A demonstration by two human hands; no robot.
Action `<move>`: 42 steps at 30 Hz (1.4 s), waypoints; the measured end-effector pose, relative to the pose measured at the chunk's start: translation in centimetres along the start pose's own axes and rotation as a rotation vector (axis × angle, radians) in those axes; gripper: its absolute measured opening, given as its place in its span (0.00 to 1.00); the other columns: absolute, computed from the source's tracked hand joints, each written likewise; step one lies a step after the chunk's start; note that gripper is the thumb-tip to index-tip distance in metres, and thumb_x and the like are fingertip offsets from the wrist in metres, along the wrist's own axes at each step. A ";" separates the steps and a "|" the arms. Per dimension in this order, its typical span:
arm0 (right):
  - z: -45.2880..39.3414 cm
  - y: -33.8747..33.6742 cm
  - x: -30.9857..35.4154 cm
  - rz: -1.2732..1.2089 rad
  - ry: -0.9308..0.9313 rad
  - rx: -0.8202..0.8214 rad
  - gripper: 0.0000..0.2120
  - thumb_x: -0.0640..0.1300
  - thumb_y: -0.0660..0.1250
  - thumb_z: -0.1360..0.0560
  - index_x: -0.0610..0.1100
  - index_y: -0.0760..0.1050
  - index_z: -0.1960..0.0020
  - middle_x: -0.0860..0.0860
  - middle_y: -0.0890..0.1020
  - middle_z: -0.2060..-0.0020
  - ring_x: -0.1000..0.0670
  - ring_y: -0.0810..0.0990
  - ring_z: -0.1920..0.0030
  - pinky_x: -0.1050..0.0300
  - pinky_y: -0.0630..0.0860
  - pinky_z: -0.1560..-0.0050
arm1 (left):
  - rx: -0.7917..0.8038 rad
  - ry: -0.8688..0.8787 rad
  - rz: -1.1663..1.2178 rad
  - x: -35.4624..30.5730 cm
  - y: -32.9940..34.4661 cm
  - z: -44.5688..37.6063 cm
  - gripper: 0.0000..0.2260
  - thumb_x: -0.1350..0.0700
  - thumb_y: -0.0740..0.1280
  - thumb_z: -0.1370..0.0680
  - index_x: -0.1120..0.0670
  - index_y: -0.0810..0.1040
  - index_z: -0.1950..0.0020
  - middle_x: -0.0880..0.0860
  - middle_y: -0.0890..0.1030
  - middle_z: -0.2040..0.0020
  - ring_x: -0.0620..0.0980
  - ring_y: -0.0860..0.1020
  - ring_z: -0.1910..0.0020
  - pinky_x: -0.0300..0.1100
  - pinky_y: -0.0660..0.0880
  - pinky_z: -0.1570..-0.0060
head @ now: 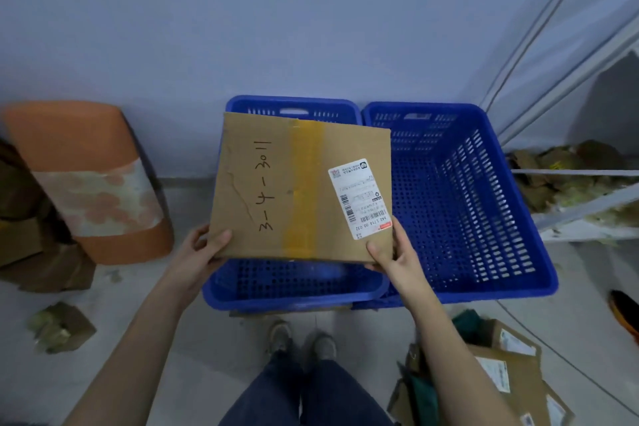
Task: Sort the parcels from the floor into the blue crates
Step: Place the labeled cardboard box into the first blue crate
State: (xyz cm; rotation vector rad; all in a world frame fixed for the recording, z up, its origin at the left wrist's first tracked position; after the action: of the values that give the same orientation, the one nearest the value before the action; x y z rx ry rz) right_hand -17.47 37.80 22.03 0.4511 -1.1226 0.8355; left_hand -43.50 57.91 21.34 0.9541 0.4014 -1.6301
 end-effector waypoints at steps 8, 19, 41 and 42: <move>-4.8 1.2 0.3 0.102 0.024 0.035 0.32 0.39 0.68 0.25 0.52 0.59 0.25 0.52 0.74 0.35 0.51 0.76 0.39 0.53 0.82 0.53 | -0.021 -0.093 -0.005 -0.3 -0.4 -4.4 0.22 0.59 0.67 0.24 0.58 0.65 0.32 0.56 0.74 0.39 0.52 0.77 0.46 0.47 0.74 0.47; -16.2 2.7 -3.2 0.321 0.210 0.081 0.31 0.33 0.58 0.22 0.53 0.53 0.24 0.56 0.72 0.36 0.48 0.71 0.35 0.40 0.75 0.39 | -0.105 -0.292 -0.357 2.8 1.8 -14.6 0.27 0.57 0.64 0.21 0.58 0.58 0.25 0.55 0.66 0.27 0.56 0.67 0.30 0.48 0.63 0.29; -36.0 8.1 -21.7 0.328 0.236 -0.076 0.33 0.29 0.57 0.22 0.54 0.55 0.24 0.53 0.63 0.28 0.55 0.62 0.30 0.58 0.63 0.33 | -0.442 -0.171 -0.457 16.6 -0.1 -40.2 0.26 0.56 0.60 0.19 0.50 0.54 0.23 0.53 0.61 0.24 0.55 0.63 0.27 0.54 0.62 0.28; -36.5 8.4 -22.2 0.328 0.237 -0.083 0.32 0.30 0.57 0.22 0.53 0.54 0.24 0.52 0.63 0.27 0.53 0.62 0.29 0.58 0.62 0.33 | -0.463 -0.125 -0.460 16.8 -0.1 -40.7 0.26 0.56 0.60 0.19 0.51 0.55 0.23 0.53 0.62 0.25 0.55 0.64 0.28 0.55 0.63 0.29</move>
State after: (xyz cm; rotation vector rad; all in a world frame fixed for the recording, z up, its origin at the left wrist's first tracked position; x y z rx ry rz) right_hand -6.08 60.58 -13.34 0.0937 -1.0184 1.0932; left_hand -28.95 75.49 -16.33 0.4231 0.9162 -1.8773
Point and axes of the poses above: each hand's wrist, its own z-axis away from the middle knuckle, its own y-axis out of the palm, x = y × z, the point moved 3 cm from there along -z, towards the middle knuckle
